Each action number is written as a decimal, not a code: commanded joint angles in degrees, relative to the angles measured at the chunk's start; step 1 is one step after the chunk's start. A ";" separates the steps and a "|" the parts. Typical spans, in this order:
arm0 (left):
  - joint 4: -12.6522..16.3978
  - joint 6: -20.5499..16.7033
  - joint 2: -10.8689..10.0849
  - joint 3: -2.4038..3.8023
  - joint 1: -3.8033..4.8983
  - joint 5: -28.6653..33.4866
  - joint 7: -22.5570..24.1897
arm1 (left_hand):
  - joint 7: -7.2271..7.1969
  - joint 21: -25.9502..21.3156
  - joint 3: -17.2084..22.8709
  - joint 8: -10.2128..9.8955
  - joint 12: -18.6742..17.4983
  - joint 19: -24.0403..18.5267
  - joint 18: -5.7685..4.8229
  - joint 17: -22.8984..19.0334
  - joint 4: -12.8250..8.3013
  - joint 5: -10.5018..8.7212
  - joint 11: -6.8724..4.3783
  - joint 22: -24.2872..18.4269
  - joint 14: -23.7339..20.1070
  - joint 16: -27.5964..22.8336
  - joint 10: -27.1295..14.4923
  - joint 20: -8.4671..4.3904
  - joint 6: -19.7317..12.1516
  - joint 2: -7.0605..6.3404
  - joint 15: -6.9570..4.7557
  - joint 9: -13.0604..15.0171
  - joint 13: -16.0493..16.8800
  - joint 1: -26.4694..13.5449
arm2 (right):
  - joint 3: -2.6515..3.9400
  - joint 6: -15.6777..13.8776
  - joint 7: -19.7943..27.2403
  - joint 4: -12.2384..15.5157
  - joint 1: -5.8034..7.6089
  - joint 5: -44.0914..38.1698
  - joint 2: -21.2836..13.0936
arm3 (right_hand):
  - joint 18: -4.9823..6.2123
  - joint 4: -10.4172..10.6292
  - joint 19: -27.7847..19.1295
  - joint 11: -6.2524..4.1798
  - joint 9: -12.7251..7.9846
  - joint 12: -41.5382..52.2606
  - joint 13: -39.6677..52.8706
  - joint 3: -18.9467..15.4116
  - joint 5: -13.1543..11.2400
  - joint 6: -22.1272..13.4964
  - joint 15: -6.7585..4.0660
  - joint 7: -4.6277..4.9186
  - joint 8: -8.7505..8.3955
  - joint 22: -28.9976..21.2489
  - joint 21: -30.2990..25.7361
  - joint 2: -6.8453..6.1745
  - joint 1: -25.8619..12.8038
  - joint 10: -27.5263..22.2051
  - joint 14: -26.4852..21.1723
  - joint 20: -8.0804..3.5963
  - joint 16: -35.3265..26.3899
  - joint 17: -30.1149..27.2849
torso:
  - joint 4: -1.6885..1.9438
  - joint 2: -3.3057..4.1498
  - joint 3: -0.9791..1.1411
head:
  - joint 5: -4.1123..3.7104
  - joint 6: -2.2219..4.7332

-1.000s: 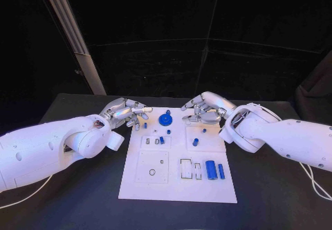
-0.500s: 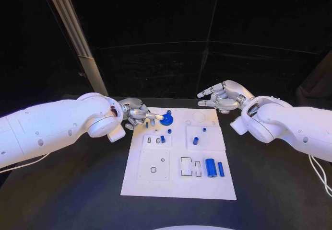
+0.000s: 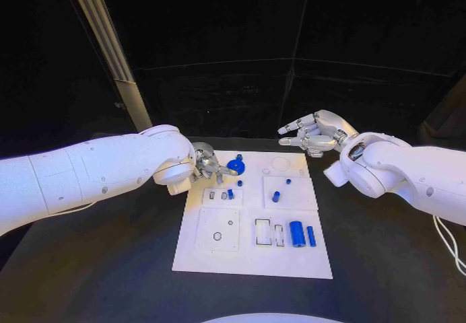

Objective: Assemble the parts on the task board

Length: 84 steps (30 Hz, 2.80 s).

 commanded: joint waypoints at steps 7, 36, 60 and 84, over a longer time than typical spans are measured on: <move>-1.69 2.94 2.84 -0.82 0.14 -2.37 -3.80 | -0.05 0.64 0.05 0.29 0.38 0.60 -0.75 12.33 0.34 0.04 0.10 0.61 5.13 0.45 0.51 -0.02 -0.47 0.24 -0.42 0.98 1.17 1.11 | 0.04 0.50 -0.30 -0.25 0.13 0.13 0.32 | 0.63 -0.32 0.03 -0.04 0.08 -0.33 -0.19 -0.03 0.45 0.29 -0.02 -0.03 -0.06 -0.14 -0.48 0.36 -0.35 0.11 0.37 -0.16 -0.33 -0.06 | -0.11 0.09 0.00 | 0.23 -0.19; -3.36 7.16 5.66 -1.73 0.08 -4.24 -5.17 | 0.11 0.84 0.83 -1.22 -0.09 0.42 -0.76 12.38 -0.33 2.31 0.23 1.09 5.13 0.48 0.39 0.13 -0.93 0.58 -0.29 4.57 1.77 4.06 | 0.04 0.13 -0.79 -0.49 0.13 -0.09 0.50 | 0.66 -0.52 0.05 -0.03 0.07 -0.54 -0.53 -0.01 0.81 0.13 -0.02 -0.03 -0.10 -0.42 -0.75 0.26 -0.58 0.10 0.44 -0.18 -0.64 -0.18 | -0.06 0.04 -0.02 | 0.06 -1.10; -3.63 7.80 6.58 -2.35 -0.10 -4.27 -4.88 | 1.42 0.93 0.85 -9.53 -0.72 0.39 -0.79 12.43 -0.27 3.11 1.30 1.69 5.14 0.50 0.52 0.99 -0.60 0.85 0.61 0.16 2.50 5.01 | 0.03 0.26 -1.04 -0.93 0.12 -0.09 0.86 | 0.67 -0.59 0.08 -0.03 0.06 -0.60 -0.63 0.02 0.95 0.03 -0.02 -0.02 -0.13 -0.47 -0.81 0.27 -0.65 0.10 0.48 -0.18 -0.70 -0.16 | -0.03 0.03 -0.01 | -0.08 -1.42; -2.70 4.18 5.99 -2.35 -0.14 -4.27 -3.58 | -0.30 1.35 5.81 -10.24 -1.05 0.85 -0.95 12.91 -9.33 18.16 -0.18 2.96 5.27 0.88 0.76 -0.02 2.15 4.14 -0.54 1.04 3.14 14.78 | 0.03 0.67 -1.30 -1.60 0.12 -0.09 1.41 | 0.70 -0.63 0.06 -0.02 0.06 -0.72 -0.83 0.08 1.17 -0.03 -0.02 -0.01 -0.11 -0.67 -0.99 0.33 -0.83 0.09 0.48 -0.19 -0.96 -0.32 | 0.02 0.05 -0.01 | -0.12 -1.77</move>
